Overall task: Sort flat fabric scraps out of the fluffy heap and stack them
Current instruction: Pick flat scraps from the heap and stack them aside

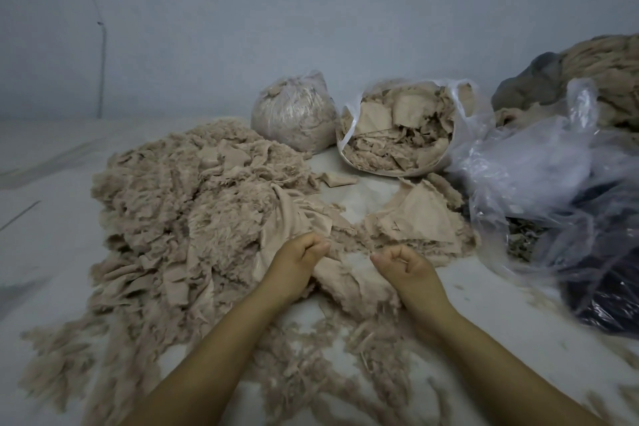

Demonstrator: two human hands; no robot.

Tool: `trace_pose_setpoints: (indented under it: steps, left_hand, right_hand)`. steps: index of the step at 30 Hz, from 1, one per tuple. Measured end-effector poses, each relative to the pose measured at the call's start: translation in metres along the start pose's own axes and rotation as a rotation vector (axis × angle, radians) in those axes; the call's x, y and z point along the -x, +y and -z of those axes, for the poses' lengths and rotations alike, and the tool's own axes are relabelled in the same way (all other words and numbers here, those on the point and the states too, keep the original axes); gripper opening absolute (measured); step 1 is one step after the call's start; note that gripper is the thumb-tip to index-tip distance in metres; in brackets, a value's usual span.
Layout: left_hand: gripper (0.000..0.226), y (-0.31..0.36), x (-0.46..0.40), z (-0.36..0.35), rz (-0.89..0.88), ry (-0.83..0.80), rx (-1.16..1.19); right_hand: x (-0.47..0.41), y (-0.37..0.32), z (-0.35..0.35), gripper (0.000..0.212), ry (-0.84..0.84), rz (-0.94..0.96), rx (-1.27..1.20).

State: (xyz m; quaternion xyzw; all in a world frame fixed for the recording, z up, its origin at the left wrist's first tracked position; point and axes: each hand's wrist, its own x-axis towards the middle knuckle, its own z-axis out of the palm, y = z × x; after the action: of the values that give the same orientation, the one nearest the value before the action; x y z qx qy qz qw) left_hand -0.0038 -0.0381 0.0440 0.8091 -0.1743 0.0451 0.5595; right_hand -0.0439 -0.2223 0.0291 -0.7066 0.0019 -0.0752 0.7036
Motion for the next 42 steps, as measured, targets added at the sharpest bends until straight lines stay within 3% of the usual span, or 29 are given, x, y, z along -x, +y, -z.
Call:
trace_pose_setpoints:
  steps: [4,8,11,17,20,22,24,28,30,34,38,40,42]
  left_hand:
    - [0.024,0.003,0.004,-0.012,0.112,-0.265,0.041]
    - [0.022,0.001,0.003,0.002,0.155,-0.021,0.068]
    - [0.027,-0.001,0.005,0.025,0.161,0.012,0.171]
    - [0.024,0.009,0.009,0.020,0.087,-0.166,0.187]
    - [0.024,0.014,0.010,0.014,0.022,-0.180,0.161]
    - [0.023,0.012,0.010,0.015,-0.012,-0.100,0.115]
    - [0.018,0.009,0.011,0.019,-0.014,-0.053,0.081]
    - [0.011,0.012,0.013,0.013,0.080,-0.234,0.097]
    - [0.007,0.015,0.010,0.005,0.054,-0.148,0.024]
    - [0.029,0.013,0.006,-0.001,-0.020,0.000,-0.135]
    - [0.030,0.009,0.005,0.017,-0.008,0.237,-0.027]
    - [0.027,0.007,0.003,0.027,-0.001,0.177,-0.003]
    - [0.021,0.009,0.005,0.022,-0.017,0.014,0.079]
  right_hand:
    - [-0.008,-0.003,-0.011,0.021,-0.034,0.103,0.087]
    - [-0.010,-0.004,-0.013,0.026,-0.017,0.084,0.095]
    - [-0.004,0.004,0.001,0.029,-0.121,-0.048,0.018]
    - [-0.004,-0.006,-0.014,0.050,-0.247,0.020,0.215]
    - [-0.006,-0.006,-0.027,0.032,-0.295,0.061,0.277]
    - [-0.009,-0.005,-0.026,0.018,-0.261,0.031,0.117]
    - [-0.010,-0.004,-0.022,0.023,-0.244,0.001,-0.009]
    - [-0.009,-0.003,-0.024,0.022,-0.260,0.163,0.192]
    - [-0.009,-0.003,-0.030,0.024,-0.243,0.241,0.302]
    - [-0.008,-0.002,-0.030,0.035,-0.202,0.305,0.406]
    - [-0.003,0.009,-0.010,0.044,-0.240,0.235,0.378]
    - [0.000,0.008,-0.003,0.041,-0.292,0.148,0.371]
    - [0.000,0.000,-0.005,0.029,-0.274,0.148,0.377]
